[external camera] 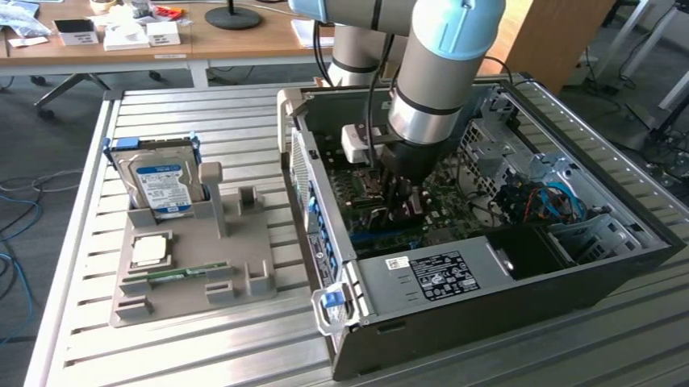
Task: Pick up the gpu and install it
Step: 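Insert the gpu into the slot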
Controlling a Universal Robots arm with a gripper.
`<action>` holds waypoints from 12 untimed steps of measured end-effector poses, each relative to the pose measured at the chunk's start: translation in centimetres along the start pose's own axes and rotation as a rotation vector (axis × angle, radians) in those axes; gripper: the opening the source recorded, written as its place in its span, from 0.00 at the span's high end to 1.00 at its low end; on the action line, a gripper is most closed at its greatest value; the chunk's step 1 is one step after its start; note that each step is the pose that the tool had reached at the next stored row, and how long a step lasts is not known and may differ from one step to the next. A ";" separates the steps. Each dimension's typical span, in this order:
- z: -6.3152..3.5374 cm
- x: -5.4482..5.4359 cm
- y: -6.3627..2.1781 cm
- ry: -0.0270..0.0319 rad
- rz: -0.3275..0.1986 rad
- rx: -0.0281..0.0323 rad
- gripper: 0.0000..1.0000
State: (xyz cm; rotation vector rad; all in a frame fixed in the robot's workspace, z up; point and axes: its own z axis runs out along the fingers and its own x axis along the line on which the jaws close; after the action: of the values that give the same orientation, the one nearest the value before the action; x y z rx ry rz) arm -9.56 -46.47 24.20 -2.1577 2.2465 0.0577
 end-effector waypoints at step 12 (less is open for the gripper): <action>-0.21 0.0 0.01 -0.0023 0.000 0.0001 0.73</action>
State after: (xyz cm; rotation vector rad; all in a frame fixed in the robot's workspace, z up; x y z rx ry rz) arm -9.57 -46.46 24.41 -2.1562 2.2455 0.0600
